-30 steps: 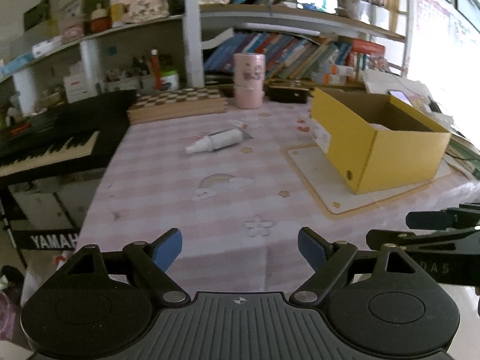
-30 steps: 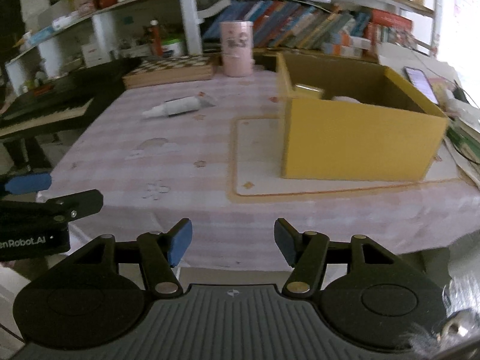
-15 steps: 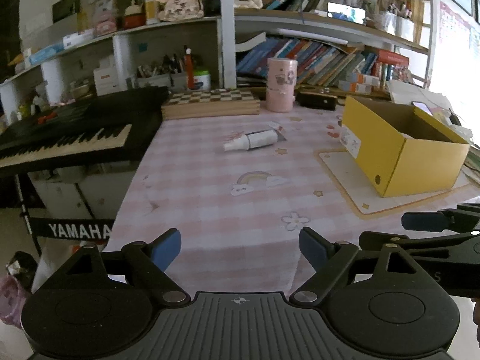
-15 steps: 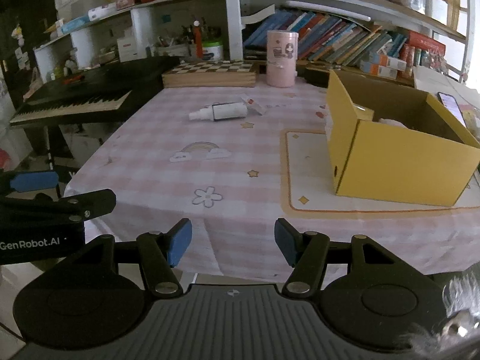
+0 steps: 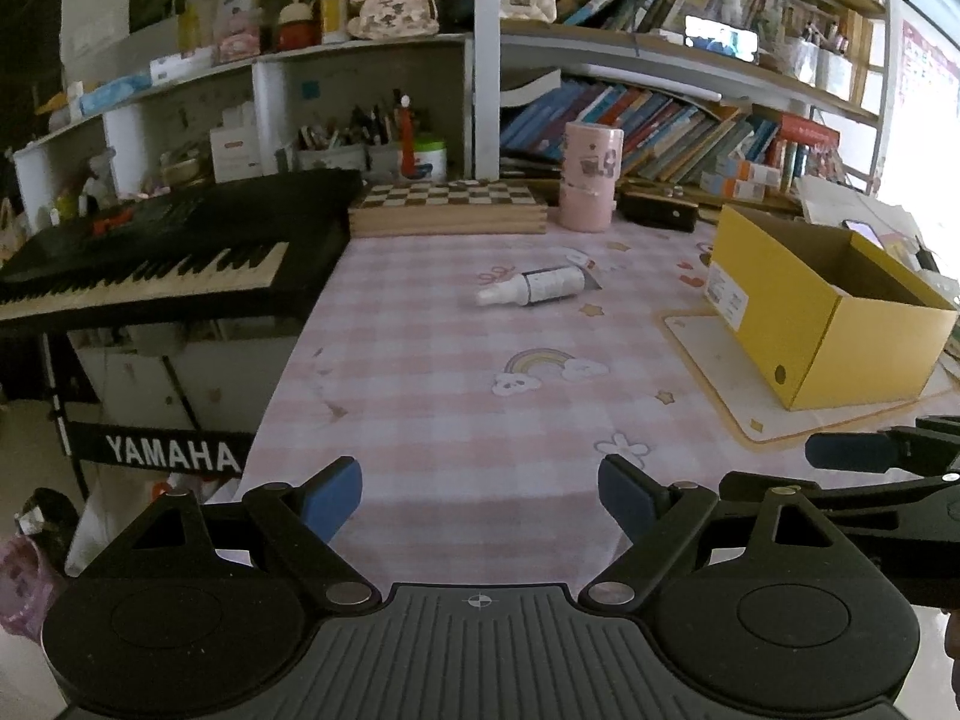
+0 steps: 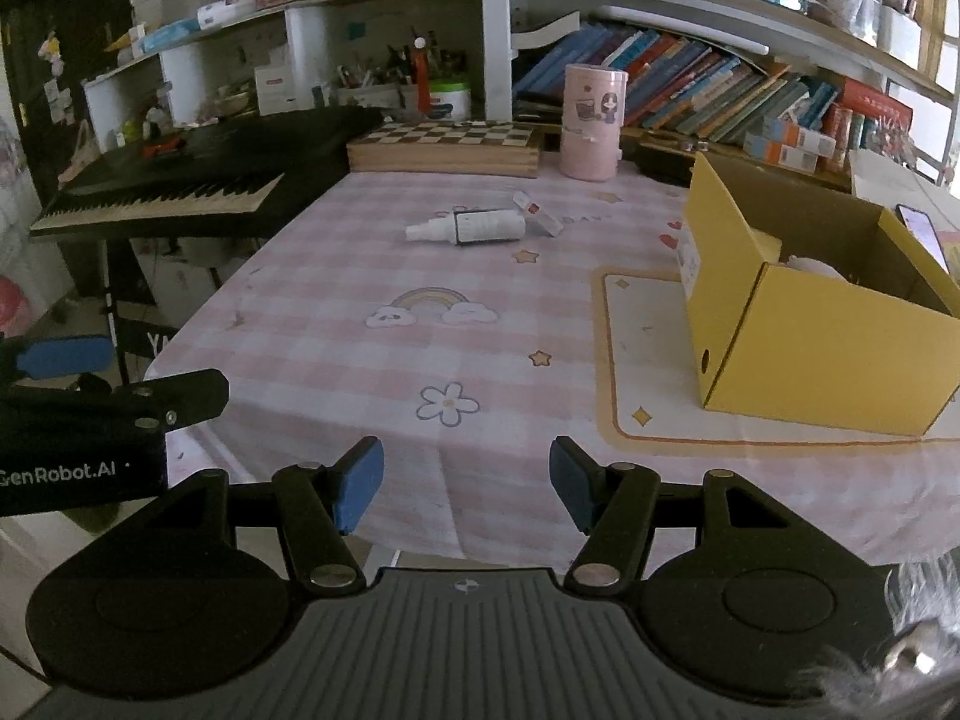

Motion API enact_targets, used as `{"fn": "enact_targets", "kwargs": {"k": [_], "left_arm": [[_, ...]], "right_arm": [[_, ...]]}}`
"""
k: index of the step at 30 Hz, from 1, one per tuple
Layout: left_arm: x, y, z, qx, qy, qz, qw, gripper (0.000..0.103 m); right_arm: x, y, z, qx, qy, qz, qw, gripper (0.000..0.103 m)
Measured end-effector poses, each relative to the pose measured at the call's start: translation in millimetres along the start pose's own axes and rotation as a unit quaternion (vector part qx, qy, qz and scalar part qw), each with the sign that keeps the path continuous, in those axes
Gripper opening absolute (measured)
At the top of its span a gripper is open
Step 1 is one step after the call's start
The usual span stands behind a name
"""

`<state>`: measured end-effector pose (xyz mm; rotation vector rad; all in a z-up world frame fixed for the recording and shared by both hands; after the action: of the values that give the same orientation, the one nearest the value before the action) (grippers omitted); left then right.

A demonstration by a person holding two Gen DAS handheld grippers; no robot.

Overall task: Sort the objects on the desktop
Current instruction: 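Withdraw both tools from the box toward the white bottle and stapler box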

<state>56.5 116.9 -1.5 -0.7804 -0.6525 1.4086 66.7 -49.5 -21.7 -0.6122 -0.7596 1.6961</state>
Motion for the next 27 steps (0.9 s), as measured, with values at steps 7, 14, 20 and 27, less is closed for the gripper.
{"fn": "enact_targets", "kwargs": {"k": [7,14,20,27], "left_arm": [[-0.4,-2.9,-8.7,0.006,-0.003,-0.005,1.0,0.088],[-1.1,-14.8,-29.3,0.015,-0.01,-0.01,0.9998,0.088],[-2.5,-33.3,-53.8,0.023,-0.011,-0.009,0.9996,0.089],[-6.5,-59.9,-83.3,0.018,-0.016,-0.009,0.9997,0.089]], "right_arm": [[0.3,-3.4,-10.3,0.004,-0.007,-0.001,1.0,0.06],[-7.8,-16.2,-32.6,0.011,-0.014,-0.007,1.0,0.06],[-19.1,-35.1,-55.1,0.013,-0.017,-0.012,1.0,0.06],[-36.4,-64.0,-82.8,0.007,-0.017,-0.017,1.0,0.06]]}}
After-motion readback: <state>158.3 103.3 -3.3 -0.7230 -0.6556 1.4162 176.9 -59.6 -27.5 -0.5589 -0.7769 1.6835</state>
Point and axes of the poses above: each gripper's, at about its wrist camera, not at the fingertips, and z roughly against the way its jaws point, x to its left, y to its underside, the point moved 2 cm from there along -z, roughly the way its jaws point, and after that the axes turned 5 degrees about y, right-handed, at the moved point
